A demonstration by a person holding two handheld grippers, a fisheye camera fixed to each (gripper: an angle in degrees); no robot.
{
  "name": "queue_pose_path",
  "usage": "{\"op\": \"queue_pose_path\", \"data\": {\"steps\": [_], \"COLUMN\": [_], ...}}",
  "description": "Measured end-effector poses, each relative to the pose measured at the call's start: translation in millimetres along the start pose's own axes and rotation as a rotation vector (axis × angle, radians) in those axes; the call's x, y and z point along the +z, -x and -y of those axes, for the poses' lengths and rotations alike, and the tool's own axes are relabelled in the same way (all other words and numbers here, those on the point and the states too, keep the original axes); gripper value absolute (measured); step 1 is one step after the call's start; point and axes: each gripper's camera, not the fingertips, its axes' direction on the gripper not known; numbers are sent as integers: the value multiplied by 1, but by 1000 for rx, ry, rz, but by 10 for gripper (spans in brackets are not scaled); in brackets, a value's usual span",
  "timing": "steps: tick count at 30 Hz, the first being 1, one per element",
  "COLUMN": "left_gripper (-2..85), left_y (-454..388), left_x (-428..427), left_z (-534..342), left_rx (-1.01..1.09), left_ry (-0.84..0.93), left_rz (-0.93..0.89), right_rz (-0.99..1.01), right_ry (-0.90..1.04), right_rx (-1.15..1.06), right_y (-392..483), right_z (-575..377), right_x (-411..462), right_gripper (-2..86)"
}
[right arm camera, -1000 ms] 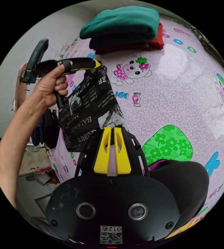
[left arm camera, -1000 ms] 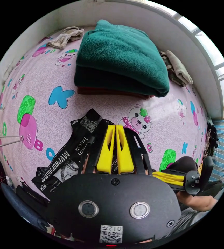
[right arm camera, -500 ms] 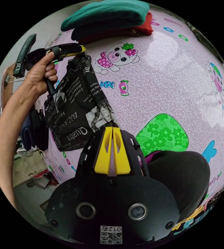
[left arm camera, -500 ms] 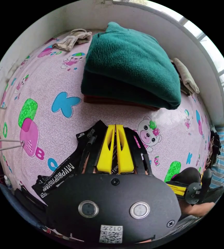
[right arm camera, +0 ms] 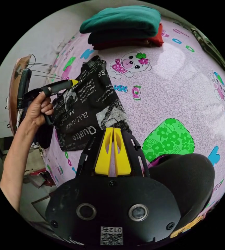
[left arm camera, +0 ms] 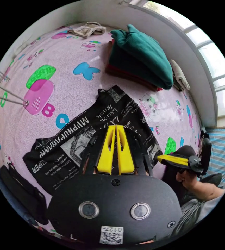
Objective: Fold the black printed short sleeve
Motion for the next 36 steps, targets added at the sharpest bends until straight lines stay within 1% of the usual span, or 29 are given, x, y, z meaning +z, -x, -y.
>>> {"op": "queue_pose_path", "data": {"steps": [2,5,8,10,12,16,18,21,22,24,25,26,28,30,33,34,36], "left_gripper": [7,7,7,7,6,6,7,8,9,9,9,9,9,8,8,8,7], "left_y": [-5,-16,-24,-29,-32,-34,-35,-32,-29,-27,-26,-25,-16,-6,12,17,22], "left_x": [3,10,27,38,40,44,36,10,3,-2,-3,-2,4,11,26,32,39], "left_z": [13,39,64,79,88,102,102,95,89,74,60,52,20,0,-22,-27,-34], "left_rx": [-4,5,7,13,21,42,69,94,99,104,104,100,67,29,-59,-97,-127], "left_ry": [-36,-46,25,70,63,120,107,44,48,76,91,98,107,121,124,125,92], "left_rz": [2,79,143,219,246,246,221,120,91,88,102,108,113,145,182,197,168], "right_rz": [-21,-42,-29,-11,3,0,5,16,28,64,118,169,222,230,202,165,109], "right_ry": [28,43,58,65,71,75,75,54,4,-78,-120,-121,-70,-43,38,61,92], "right_rx": [5,-7,-15,-6,0,-15,-11,16,4,-48,-103,-145,-189,-210,-216,-214,-228], "right_y": [-3,-5,-10,-14,-16,-12,-11,-9,-5,7,18,29,47,63,88,97,111], "right_z": [-3,-6,-9,-12,-14,-22,-26,-35,-42,-56,-66,-74,-81,-89,-99,-103,-108], "right_x": [8,12,12,11,10,6,3,-8,-19,-35,-42,-43,-33,-21,-2,1,2], "right_gripper": [-8,-8,-9,-9,-9,-9,-8,-8,-8,-8,-8,-8,-8,-8,-9,-9,-9]}}
